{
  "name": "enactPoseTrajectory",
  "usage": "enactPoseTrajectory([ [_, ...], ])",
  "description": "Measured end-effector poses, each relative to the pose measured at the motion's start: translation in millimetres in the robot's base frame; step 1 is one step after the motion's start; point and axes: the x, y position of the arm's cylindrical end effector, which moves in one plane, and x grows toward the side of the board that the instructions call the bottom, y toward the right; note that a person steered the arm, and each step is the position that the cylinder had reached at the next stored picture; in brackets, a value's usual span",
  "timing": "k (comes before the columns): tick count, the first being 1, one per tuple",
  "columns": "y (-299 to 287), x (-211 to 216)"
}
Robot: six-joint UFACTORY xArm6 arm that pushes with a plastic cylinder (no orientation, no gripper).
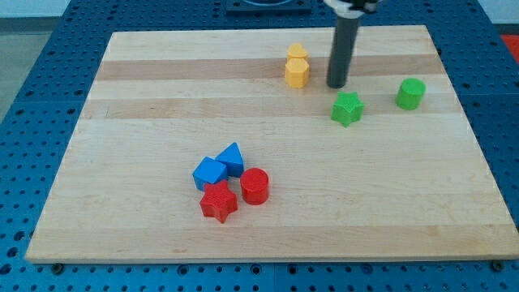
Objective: Slide green star closer to green circle
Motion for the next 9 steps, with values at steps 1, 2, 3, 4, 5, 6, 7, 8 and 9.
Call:
enactPoseTrajectory([
  [1, -20, 16],
  [2, -21, 35],
  [3, -19, 47],
  [4, 3, 52],
  [5, 24, 70],
  [6, 28, 89],
  [7, 33, 96],
  [8, 51, 90],
  [9, 68, 80],
])
